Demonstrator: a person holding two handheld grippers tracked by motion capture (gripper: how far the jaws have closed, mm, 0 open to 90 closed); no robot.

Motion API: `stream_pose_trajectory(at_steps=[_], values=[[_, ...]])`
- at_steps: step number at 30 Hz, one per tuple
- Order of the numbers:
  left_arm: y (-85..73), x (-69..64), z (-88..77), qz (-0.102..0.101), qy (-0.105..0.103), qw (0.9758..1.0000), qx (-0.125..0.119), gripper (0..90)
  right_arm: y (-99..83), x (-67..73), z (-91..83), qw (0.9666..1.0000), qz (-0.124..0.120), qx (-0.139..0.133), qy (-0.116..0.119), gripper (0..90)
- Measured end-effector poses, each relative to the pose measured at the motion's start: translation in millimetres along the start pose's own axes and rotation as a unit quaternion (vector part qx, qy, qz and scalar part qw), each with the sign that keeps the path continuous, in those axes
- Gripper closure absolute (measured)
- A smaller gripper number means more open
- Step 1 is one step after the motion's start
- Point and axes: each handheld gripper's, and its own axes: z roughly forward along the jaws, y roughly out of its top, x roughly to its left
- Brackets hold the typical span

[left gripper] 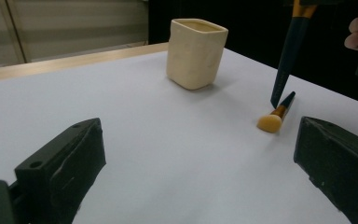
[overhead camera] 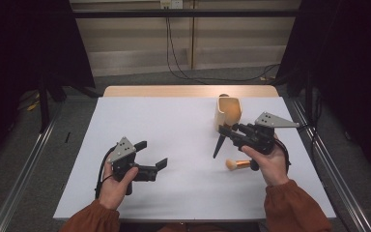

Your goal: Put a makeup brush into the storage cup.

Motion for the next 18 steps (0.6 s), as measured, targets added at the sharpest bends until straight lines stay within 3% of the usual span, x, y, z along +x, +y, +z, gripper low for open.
stream_pose_trajectory(at_steps=[7, 18], values=[[-3.9, 5.8, -15.9, 0.006, 0.012, 0.9999, -0.003, 2.0, 6.0, -9.4, -3.3, 0.9998, 0.001, -0.005, -0.017, 65.4], [-7.9, 9.7, -34.5, -0.002, 0.025, 0.9996, -0.009, 2.0, 17.5, -25.8, -8.1, 0.9991, 0.000, -0.013, -0.040, 65.4]])
